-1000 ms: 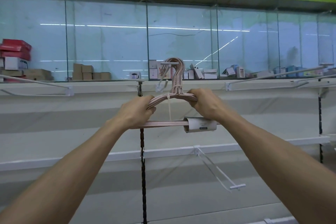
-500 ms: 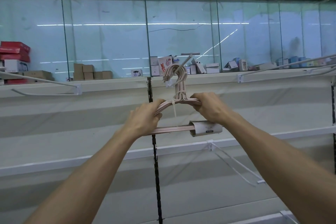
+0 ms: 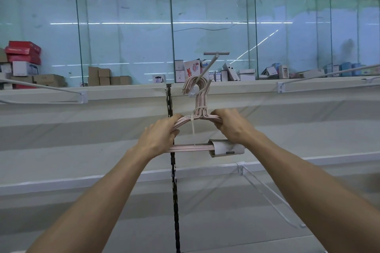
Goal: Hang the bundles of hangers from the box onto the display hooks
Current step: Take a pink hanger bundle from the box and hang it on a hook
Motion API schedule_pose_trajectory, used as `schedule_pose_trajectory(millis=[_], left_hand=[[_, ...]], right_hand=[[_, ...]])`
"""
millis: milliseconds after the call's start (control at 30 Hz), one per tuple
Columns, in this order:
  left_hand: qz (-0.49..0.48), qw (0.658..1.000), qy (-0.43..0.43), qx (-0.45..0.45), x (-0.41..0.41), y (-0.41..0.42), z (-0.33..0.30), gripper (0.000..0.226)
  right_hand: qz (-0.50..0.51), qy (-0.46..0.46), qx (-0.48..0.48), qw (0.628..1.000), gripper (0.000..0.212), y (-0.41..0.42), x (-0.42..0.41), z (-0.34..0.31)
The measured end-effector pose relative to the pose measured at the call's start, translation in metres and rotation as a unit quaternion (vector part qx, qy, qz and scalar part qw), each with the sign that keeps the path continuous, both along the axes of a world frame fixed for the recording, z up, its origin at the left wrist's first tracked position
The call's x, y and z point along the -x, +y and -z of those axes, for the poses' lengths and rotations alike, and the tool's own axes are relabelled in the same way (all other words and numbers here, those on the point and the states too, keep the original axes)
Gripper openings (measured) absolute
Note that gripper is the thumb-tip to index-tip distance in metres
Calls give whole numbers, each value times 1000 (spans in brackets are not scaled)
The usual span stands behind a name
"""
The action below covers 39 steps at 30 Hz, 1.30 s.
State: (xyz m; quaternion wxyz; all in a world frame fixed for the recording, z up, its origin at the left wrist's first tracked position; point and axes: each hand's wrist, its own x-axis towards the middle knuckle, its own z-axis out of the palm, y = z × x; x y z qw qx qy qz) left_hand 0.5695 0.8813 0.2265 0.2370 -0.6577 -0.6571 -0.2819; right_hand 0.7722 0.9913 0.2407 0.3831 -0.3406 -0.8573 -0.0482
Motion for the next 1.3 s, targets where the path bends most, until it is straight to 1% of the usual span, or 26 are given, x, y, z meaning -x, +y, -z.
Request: schedule_pose_trajectory(millis=[233,500,567,700,800,900,1000,1067,1133,1200,1300], left_hand=[[21,999,-31,11,6,17,2,37],[18,999,-35,-2,11,26,4,42],[17,999,-43,-6,10,24,4,46],[25,998,-50,-31,6,13,7,56],[47,994,-66,-68,-3,-1,12,52],[77,987,-91,-106,-16,-19,23,46],[130,974,-121,-137,-28,-37,34,41],[155,965,-140,-157,-40,-49,40,35],[177,952,-176,-175,-55,-60,45,29],[196,940,-215,-175,-70,-69,52,25],[227,928,-254,-151,-91,-78,66,22]], right_hand=[[5,-7,13,1000,15,16,8,-2],[18,-6,17,1000,19,19,13,-1],[23,-10,24,999,25,16,11,-1],[17,-9,38,999,48,0,2,-4],[8,-3,25,1000,53,-21,-8,-1],[27,0,-10,1000,50,-46,-23,10],[53,5,-57,997,43,-73,-42,31],[57,19,-66,996,39,-91,-53,49],[61,25,-74,995,35,-107,-64,70],[65,24,-76,995,34,-120,-75,90],[73,32,-55,995,32,-136,-94,111]])
